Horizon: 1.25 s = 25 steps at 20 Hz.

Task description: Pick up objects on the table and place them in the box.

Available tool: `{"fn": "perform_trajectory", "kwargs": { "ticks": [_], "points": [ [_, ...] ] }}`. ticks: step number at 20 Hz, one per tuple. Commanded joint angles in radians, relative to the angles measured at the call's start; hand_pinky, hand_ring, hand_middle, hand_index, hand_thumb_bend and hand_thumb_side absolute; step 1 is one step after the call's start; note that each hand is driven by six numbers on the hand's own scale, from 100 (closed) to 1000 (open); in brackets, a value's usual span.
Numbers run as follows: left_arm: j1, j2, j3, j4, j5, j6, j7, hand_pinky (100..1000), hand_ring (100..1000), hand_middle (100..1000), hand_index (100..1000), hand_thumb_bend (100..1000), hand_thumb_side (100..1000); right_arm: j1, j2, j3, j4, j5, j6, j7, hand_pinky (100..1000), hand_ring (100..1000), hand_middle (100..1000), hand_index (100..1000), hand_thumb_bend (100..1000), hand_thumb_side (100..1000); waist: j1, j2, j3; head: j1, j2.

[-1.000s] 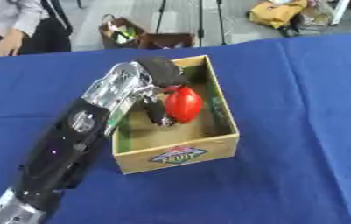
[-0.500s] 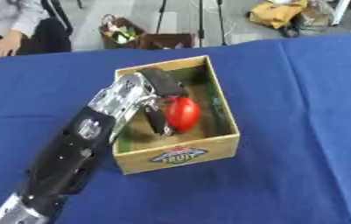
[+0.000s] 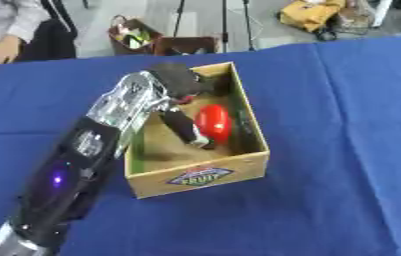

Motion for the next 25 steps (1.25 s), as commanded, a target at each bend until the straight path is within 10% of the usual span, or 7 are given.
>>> {"fn": "perform_trajectory", "kwargs": {
  "ticks": [1,6,8,10,13,17,25],
  "points": [
    [-0.015,0.027,0.028,-0.025,0.053,-0.013,-0.005,845,921,908,1000,831,1000,-0.006,-0.017,-0.01,-0.016,-0.004,0.0,-0.005,667,697,650,694,100,871,-0.013,-0.024,0.0,-0.024,0.006],
    [-0.014,0.03,0.053,0.008,0.166,-0.069,-0.023,842,936,924,1000,807,1000,-0.007,-0.016,-0.011,-0.016,-0.003,0.0,-0.006,666,697,649,694,100,871,-0.016,-0.021,-0.001,-0.056,0.006],
    [-0.017,0.032,0.065,0.035,0.207,-0.095,-0.045,840,930,928,1000,100,488,-0.007,-0.016,-0.01,-0.016,-0.003,0.001,-0.006,667,697,648,694,100,871,-0.015,-0.02,-0.002,-0.074,0.011],
    [-0.019,0.034,0.077,0.048,0.217,-0.107,-0.039,826,914,904,1000,100,340,-0.007,-0.016,-0.01,-0.016,-0.003,0.001,-0.006,666,697,648,694,100,871,-0.014,-0.019,-0.002,-0.09,0.013],
    [-0.016,0.032,0.096,0.076,0.249,-0.112,-0.017,819,897,883,1000,707,1000,-0.006,-0.015,-0.009,-0.016,-0.003,0.001,-0.006,666,696,647,693,100,870,-0.012,-0.018,-0.002,-0.101,0.009],
    [-0.017,0.043,0.112,0.017,0.238,-0.05,0.158,661,797,780,989,165,1000,-0.004,-0.015,-0.011,-0.016,-0.001,0.003,-0.008,666,696,647,693,100,868,-0.01,-0.017,-0.001,-0.112,0.002],
    [0.002,0.067,0.158,-0.208,0.555,0.117,0.5,446,612,616,862,100,952,-0.005,-0.016,-0.014,-0.016,0.001,0.003,-0.012,665,696,648,693,100,870,-0.012,-0.022,0.007,-0.142,-0.001]
  ]
}}
